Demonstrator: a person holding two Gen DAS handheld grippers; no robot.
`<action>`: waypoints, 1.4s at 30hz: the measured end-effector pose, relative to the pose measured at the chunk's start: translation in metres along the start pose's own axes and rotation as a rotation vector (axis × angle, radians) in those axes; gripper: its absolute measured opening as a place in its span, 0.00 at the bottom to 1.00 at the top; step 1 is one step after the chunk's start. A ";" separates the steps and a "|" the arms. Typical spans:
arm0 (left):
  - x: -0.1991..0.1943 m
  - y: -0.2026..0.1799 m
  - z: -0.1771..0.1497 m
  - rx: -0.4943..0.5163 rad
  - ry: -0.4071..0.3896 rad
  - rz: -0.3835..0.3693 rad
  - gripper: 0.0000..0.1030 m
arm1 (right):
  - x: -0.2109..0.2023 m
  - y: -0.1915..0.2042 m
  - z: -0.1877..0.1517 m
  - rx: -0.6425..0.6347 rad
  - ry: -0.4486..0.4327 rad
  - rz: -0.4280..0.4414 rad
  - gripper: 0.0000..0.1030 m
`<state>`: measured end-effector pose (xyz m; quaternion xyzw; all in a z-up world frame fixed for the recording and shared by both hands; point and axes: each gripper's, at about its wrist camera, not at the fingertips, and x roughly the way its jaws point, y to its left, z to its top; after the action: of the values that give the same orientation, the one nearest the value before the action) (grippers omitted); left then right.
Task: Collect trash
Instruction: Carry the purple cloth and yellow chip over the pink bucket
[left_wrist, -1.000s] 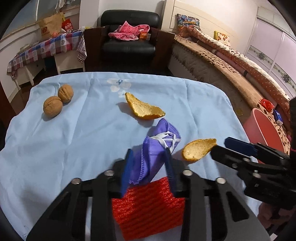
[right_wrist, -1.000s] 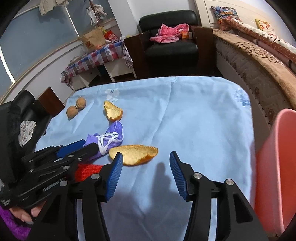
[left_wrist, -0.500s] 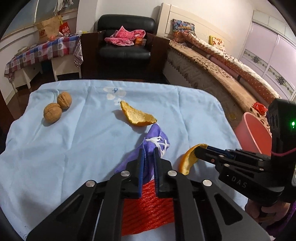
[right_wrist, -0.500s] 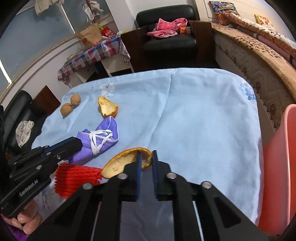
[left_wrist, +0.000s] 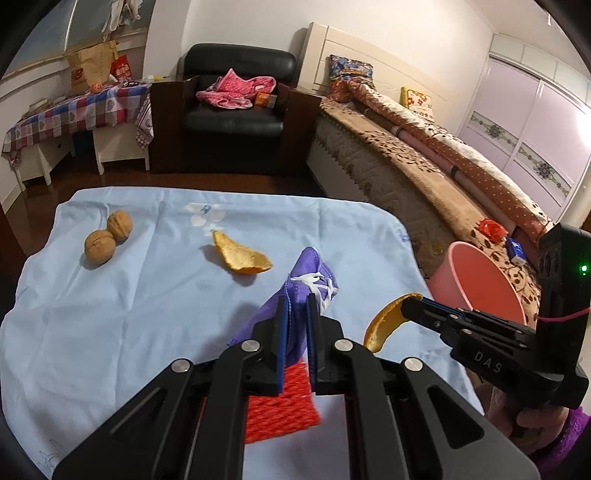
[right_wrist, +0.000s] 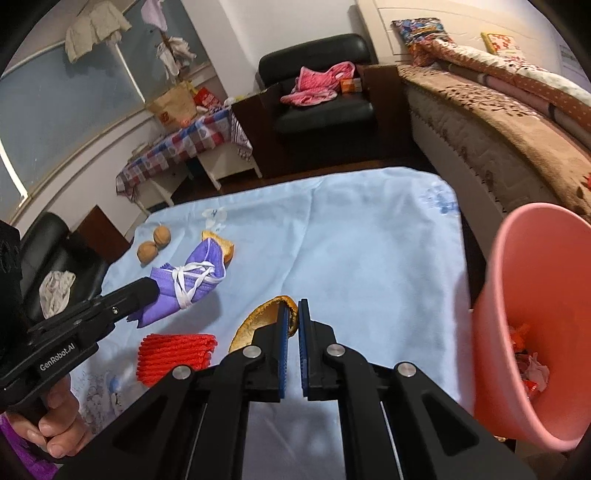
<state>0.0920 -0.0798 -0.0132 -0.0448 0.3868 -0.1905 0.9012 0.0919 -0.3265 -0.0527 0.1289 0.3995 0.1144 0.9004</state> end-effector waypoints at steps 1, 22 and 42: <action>-0.001 -0.004 0.001 0.005 -0.002 -0.002 0.08 | -0.006 -0.003 0.000 0.006 -0.010 -0.003 0.04; -0.001 -0.115 0.019 0.154 -0.021 -0.162 0.08 | -0.122 -0.123 -0.014 0.239 -0.219 -0.181 0.05; 0.043 -0.217 0.003 0.296 0.100 -0.245 0.08 | -0.148 -0.191 -0.045 0.300 -0.233 -0.332 0.05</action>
<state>0.0545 -0.2963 0.0095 0.0511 0.3907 -0.3557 0.8475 -0.0193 -0.5454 -0.0419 0.2057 0.3215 -0.1112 0.9176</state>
